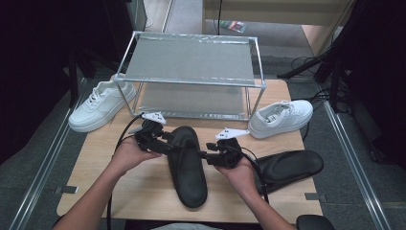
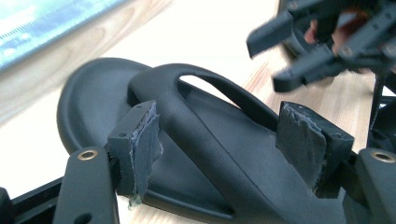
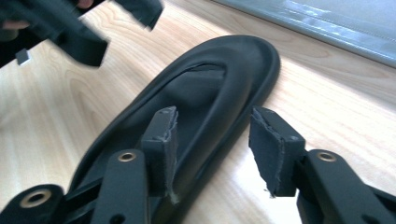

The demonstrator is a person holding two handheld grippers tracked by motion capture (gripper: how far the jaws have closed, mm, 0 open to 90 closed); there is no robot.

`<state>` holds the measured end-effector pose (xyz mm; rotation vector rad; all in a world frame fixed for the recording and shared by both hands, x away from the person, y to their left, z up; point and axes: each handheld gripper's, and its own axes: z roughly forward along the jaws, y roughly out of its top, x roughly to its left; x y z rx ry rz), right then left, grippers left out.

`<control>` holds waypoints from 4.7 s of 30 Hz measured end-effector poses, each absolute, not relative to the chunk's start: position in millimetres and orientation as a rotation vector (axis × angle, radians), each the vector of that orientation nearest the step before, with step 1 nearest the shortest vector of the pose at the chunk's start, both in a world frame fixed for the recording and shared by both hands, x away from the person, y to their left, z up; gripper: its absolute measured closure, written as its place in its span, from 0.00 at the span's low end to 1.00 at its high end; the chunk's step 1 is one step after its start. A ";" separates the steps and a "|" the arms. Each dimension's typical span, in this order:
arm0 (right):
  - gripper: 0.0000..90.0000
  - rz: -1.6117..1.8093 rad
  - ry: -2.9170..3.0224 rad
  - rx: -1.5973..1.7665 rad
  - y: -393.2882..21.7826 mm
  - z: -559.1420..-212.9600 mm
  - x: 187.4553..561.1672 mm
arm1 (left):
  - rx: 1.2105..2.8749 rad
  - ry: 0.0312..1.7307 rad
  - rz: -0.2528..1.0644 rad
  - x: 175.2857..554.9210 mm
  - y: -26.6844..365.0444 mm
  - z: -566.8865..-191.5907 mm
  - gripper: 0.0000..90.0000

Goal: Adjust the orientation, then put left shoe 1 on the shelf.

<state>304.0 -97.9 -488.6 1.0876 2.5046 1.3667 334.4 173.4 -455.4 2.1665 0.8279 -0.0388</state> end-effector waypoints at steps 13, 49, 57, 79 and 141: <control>0.52 1.349 2.458 1.186 -86.6 -500.6 284.4 | 2.162 0.812 -0.016 344.1 181.4 -446.0 0.35; 0.88 1.196 2.465 1.246 -73.9 -520.3 302.8 | 2.118 0.847 0.074 355.6 215.5 -426.6 0.35; 0.92 1.203 2.475 1.277 -77.9 -514.5 309.9 | 2.108 0.853 0.070 355.4 216.8 -426.1 0.35; 0.92 1.202 2.264 1.398 -73.7 -491.3 390.7 | 2.116 0.844 0.079 354.7 222.2 -425.3 0.35; 0.85 1.369 2.445 1.150 -105.9 -497.4 326.4 | 2.159 0.773 0.144 409.6 205.7 -386.3 0.99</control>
